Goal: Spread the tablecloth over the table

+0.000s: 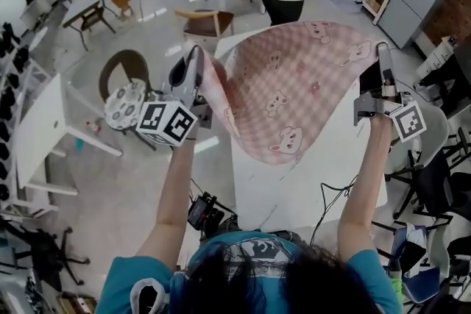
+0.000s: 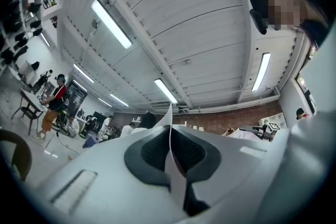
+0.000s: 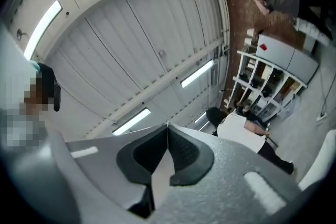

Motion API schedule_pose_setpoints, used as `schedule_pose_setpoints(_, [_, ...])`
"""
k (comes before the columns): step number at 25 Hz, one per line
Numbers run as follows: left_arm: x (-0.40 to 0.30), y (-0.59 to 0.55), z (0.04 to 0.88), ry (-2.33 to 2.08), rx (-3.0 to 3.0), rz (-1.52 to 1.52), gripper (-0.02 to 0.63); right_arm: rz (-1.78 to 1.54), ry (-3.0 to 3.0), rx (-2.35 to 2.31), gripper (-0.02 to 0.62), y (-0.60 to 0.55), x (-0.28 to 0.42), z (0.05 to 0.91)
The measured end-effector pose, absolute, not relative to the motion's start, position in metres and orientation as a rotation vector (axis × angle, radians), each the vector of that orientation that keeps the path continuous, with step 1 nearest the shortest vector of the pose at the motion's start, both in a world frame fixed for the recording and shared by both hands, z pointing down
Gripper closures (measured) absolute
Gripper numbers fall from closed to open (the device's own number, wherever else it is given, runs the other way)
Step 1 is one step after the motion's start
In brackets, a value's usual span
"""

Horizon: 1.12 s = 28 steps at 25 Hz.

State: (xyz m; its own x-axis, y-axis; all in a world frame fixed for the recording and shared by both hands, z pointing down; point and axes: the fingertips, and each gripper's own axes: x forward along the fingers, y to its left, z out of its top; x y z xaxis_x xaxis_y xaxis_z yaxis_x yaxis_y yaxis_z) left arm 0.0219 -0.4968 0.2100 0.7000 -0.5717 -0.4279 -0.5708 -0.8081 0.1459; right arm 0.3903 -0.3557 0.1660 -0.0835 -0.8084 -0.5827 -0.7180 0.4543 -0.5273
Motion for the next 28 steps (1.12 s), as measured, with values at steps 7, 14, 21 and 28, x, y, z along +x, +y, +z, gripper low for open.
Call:
schedule_pose_setpoints(7, [0.089,-0.491,0.276,-0.804,2.895,-0.471,0.578,-0.118,1.596,-1.526,0.591,-0.268,0.483,0.218])
schedule_pose_setpoints(14, [0.147,-0.466,0.325,-0.635,2.907,-0.276,0.575,-0.192,1.415,-1.754,0.590,-0.182,0.554,0.286])
schedule_pose_setpoints(21, [0.211,-0.416,0.353,-0.487,2.900,-0.179,0.577,-0.237,1.261,-1.852,0.591,-0.098,0.611,0.335])
schedule_pose_setpoints(28, [0.187,-0.396,0.410,-0.653,2.795,-0.069,0.577,-0.427,1.317,-1.885,0.591,-0.059,0.617,0.400])
